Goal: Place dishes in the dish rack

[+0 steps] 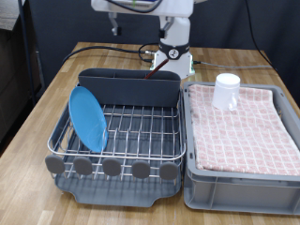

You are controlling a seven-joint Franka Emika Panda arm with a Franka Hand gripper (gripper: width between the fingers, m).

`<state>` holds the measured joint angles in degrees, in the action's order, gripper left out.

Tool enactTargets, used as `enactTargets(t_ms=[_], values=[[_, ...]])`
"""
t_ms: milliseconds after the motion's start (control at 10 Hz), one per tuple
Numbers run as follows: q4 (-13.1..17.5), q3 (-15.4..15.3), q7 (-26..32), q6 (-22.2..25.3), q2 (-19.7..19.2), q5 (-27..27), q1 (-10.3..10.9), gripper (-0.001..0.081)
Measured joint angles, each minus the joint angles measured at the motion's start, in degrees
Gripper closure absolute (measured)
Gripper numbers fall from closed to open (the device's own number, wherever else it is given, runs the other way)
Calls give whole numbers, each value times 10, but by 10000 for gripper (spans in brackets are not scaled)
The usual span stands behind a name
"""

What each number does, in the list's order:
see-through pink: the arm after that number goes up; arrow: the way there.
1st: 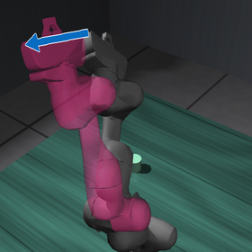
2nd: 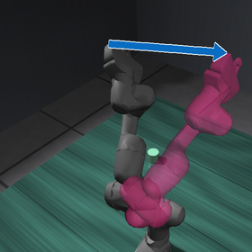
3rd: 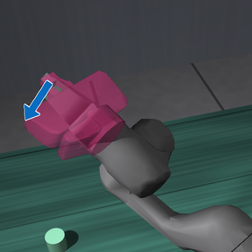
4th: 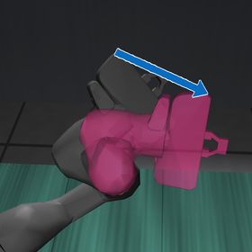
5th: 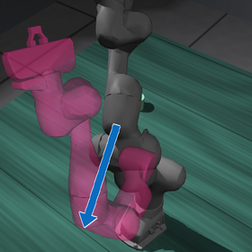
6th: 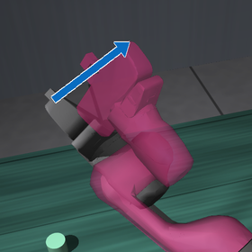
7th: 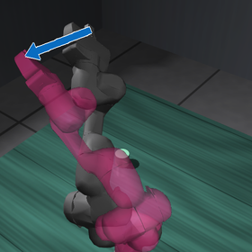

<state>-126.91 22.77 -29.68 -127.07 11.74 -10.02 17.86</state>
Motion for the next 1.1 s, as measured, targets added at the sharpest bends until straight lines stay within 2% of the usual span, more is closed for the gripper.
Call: enactTargets(t_ms=[300,500,1100], values=[[-2,-4,-2,12,1,8,3,4],[-12,-11,-12,35,2,48,11,4],[-67,-91,-163,30,12,86,46,4]])
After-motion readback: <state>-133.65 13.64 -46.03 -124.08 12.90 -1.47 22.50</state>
